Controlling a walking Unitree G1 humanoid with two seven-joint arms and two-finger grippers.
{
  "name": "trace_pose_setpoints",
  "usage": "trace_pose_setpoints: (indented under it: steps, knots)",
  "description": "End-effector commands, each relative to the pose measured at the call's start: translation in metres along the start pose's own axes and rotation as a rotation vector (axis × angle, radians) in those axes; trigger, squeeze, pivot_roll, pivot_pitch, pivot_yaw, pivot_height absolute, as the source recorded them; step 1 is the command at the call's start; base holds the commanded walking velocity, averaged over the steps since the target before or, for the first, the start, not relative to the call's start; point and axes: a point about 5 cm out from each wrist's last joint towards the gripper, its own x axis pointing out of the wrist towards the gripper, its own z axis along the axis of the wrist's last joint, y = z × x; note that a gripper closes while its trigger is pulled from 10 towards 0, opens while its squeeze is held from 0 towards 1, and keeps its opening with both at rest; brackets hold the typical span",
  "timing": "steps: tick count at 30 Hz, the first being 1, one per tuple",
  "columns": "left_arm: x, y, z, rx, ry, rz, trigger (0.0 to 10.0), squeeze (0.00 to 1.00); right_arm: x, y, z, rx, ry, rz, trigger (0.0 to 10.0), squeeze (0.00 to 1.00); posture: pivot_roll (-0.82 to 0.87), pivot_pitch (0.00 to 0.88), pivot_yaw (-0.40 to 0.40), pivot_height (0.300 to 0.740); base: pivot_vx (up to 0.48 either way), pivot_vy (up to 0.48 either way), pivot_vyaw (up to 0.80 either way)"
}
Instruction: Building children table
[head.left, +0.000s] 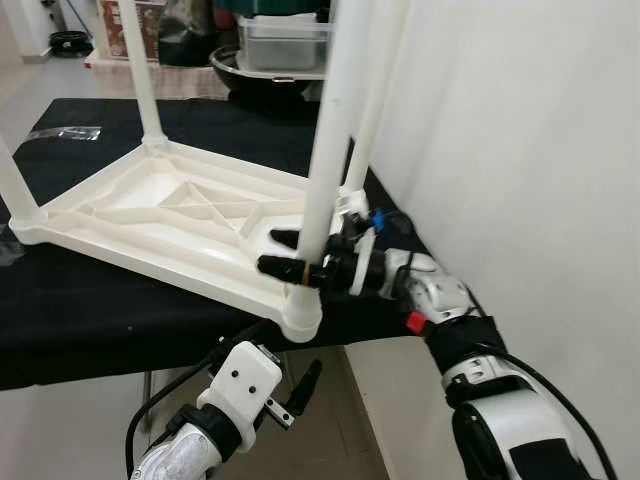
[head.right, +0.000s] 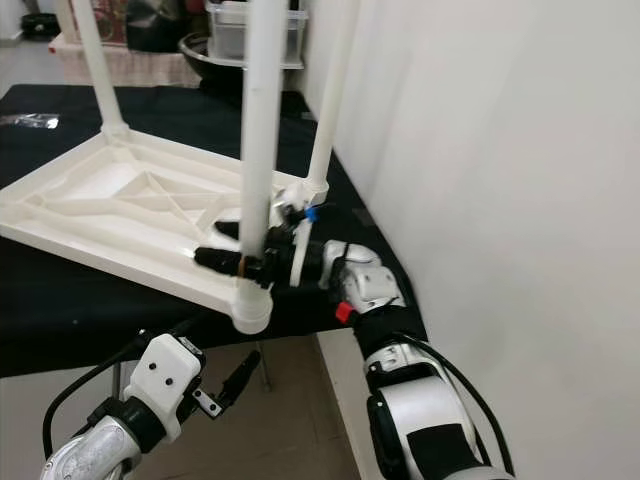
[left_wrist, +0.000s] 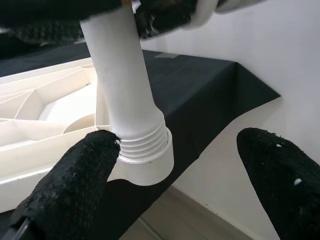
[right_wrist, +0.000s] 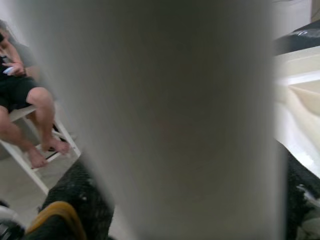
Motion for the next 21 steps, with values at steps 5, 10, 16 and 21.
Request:
trace_pose_setpoints:
  steps: [5, 10, 16, 21]
  knots:
    - [0.0, -0.002, 0.0, -0.006, -0.005, -0.001, 10.0, 0.0, 0.006, -0.002, 0.013, -0.033, -0.027, -0.019, 0.0, 0.0, 0.16, 0.015, -0.139, 0.74, 0.0, 0.0, 0.0]
    - [0.0, -0.003, 0.0, -0.005, -0.005, -0.003, 10.0, 0.0, 0.006, -0.005, 0.015, -0.068, -0.036, -0.067, 0.0, 0.0, 0.15, 0.013, -0.139, 0.74, 0.0, 0.0, 0.0]
    - [0.0, -0.004, -0.001, -0.008, -0.005, -0.005, 10.0, 0.0, -0.01, -0.03, 0.013, -0.07, -0.08, -0.52, 0.0, 0.0, 0.14, 0.0, -0.134, 0.74, 0.0, 0.0, 0.0]
    - [0.002, -0.006, -0.002, -0.005, -0.006, -0.013, 10.0, 0.0, -0.048, -0.041, -0.006, 0.055, -0.219, -1.304, 0.0, 0.0, 0.14, 0.0, -0.127, 0.74, 0.0, 0.0, 0.0]
